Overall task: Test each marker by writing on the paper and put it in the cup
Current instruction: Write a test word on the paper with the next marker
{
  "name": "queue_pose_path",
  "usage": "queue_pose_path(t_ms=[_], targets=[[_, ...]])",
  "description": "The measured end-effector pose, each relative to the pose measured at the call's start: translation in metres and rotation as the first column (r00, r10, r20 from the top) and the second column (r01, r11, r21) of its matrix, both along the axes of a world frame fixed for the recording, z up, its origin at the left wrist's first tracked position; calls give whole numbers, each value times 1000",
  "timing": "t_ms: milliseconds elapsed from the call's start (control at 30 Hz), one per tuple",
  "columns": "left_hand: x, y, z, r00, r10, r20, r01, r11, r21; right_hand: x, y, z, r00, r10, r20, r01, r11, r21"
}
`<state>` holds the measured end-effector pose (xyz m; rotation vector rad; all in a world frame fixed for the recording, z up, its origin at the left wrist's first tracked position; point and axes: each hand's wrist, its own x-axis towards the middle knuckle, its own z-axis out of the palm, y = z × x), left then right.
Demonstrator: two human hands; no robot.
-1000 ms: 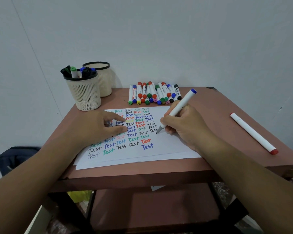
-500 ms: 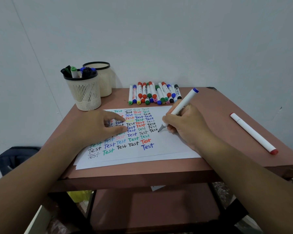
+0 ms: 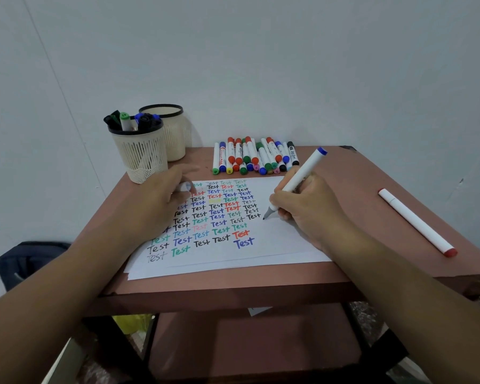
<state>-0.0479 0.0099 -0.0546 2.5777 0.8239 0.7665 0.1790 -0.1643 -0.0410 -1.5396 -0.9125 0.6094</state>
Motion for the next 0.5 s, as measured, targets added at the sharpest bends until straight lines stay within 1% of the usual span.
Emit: queue_pose_path(t_ms=[100,200,233,333,400,500], targets=[[0,-3,3,997,68,-29,-69,997,-44,0,0,4,997,1,-73,5,997,81],[2,-8,6,995,87,-38,-88,996,-31,-5,3,15,995,23,-96,-8,988,152],[3,-10,7,995,89,-38,-90,996,-14,-9,5,18,993,45,-113,-26,987,161],[3,-12,10,993,112,-28,-112,994,-2,-24,14,28,960,158,-232,-117,976,183],[2,-13,11,994,111,-14,-111,994,-1,-36,24,30,952,202,-229,-158,968,195],[2,-12,11,995,103,5,-103,994,-24,-48,39,30,958,207,-199,-167,965,203]])
